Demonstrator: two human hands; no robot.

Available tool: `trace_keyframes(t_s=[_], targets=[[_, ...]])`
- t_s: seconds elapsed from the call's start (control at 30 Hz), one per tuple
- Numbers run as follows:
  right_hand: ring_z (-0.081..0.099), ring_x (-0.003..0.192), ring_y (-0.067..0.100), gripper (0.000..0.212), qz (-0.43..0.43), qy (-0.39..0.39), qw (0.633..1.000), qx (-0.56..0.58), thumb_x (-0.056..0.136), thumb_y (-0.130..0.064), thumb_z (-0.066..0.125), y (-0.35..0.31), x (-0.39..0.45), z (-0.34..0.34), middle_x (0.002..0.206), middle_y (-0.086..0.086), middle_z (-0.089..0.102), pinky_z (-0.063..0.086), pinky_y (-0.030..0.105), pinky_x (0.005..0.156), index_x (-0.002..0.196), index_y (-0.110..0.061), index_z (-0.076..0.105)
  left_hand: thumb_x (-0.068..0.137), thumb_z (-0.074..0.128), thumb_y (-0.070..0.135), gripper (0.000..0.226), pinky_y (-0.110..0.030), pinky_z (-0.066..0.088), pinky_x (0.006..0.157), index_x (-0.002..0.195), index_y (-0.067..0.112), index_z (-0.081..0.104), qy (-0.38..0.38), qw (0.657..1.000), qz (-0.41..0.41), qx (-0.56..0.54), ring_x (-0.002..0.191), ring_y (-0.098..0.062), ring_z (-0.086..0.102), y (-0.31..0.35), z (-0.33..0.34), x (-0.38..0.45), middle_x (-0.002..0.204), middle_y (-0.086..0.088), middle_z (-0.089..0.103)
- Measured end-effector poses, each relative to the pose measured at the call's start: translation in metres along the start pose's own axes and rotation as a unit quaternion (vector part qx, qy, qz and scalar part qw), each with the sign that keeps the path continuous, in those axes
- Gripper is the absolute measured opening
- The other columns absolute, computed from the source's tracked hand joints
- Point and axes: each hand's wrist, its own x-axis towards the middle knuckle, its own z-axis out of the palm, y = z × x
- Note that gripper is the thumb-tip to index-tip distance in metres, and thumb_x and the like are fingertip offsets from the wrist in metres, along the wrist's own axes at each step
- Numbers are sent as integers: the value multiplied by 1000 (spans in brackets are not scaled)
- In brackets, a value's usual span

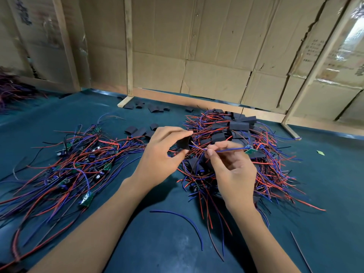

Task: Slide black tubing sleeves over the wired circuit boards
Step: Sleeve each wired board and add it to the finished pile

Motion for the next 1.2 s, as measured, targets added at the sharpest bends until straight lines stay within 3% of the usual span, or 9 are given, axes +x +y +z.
trace_keyframes(t_s=[0.13, 0.3, 0.6, 0.77, 0.87, 0.97, 1.03, 1.1, 1.2], targets=[[72, 89, 11, 18, -56, -15, 992, -112, 91, -27, 69, 10, 0, -1, 99, -14, 72, 56, 31, 84, 97, -44, 64, 80, 78, 7, 47, -46, 45, 94, 125, 18, 69, -21, 998, 50, 44, 110, -24, 54, -2, 0, 1, 119, 4, 64], [69, 86, -1, 17, -102, 8, 978, -182, 89, -16, 69, 11, 3, -4, 96, -17, 71, 47, 9, 82, 98, -31, 67, 79, 78, 7, 46, -44, 44, 95, 123, 18, 70, -15, 998, 50, 42, 109, -22, 52, -2, 2, 2, 117, 4, 64], [73, 91, 21, 14, -125, 4, 963, -240, 90, 0, 70, 1, 2, -9, 101, 1, 73, 54, 32, 87, 103, -7, 70, 76, 82, 10, 48, -33, 41, 98, 122, 18, 70, -20, 999, 24, 37, 106, -18, 48, 2, 0, 1, 113, 5, 62], [73, 92, 22, 16, -137, 8, 957, -257, 89, 1, 70, 1, 4, -10, 102, 3, 73, 51, 26, 88, 104, -5, 70, 79, 82, 18, 45, -28, 39, 98, 121, 18, 69, -39, 999, 11, 20, 109, -15, 48, 4, -3, 2, 114, 10, 61], [73, 91, 23, 16, -137, 6, 956, -259, 89, 2, 70, 2, 4, -10, 102, 3, 74, 51, 29, 87, 103, -5, 70, 79, 82, 18, 46, -36, 44, 97, 122, 20, 68, -52, 999, -12, -9, 111, -12, 51, 6, -4, 2, 114, 16, 61], [73, 90, 20, 18, -133, 4, 959, -251, 89, 2, 70, 2, 4, -11, 101, 1, 73, 51, 25, 87, 104, -7, 69, 81, 79, 24, 45, -44, 45, 94, 123, 29, 66, -69, 996, -52, -33, 108, -2, 55, 7, -5, -1, 114, 23, 63], [72, 88, 16, 17, -135, 3, 958, -252, 89, 1, 70, 1, 3, -11, 101, 0, 73, 47, 13, 85, 103, -8, 70, 82, 77, 29, 43, -40, 44, 95, 123, 34, 64, -81, 994, -70, -34, 106, 3, 54, 8, -5, -3, 116, 24, 63], [69, 85, 11, 18, -147, 5, 952, -268, 88, 1, 70, 1, 2, -9, 100, 0, 73, 40, 1, 79, 103, -8, 70, 83, 75, 33, 42, -39, 44, 96, 123, 37, 63, -91, 992, -79, -36, 107, 2, 55, 9, -6, -3, 119, 25, 63], [70, 85, 14, 19, -151, 7, 951, -270, 88, 3, 71, 1, 3, -10, 100, 2, 73, 41, 4, 83, 104, -6, 70, 85, 75, 28, 43, -45, 45, 97, 124, 36, 61, -105, 988, -98, -59, 112, -7, 60, 8, -7, -1, 124, 24, 64]])
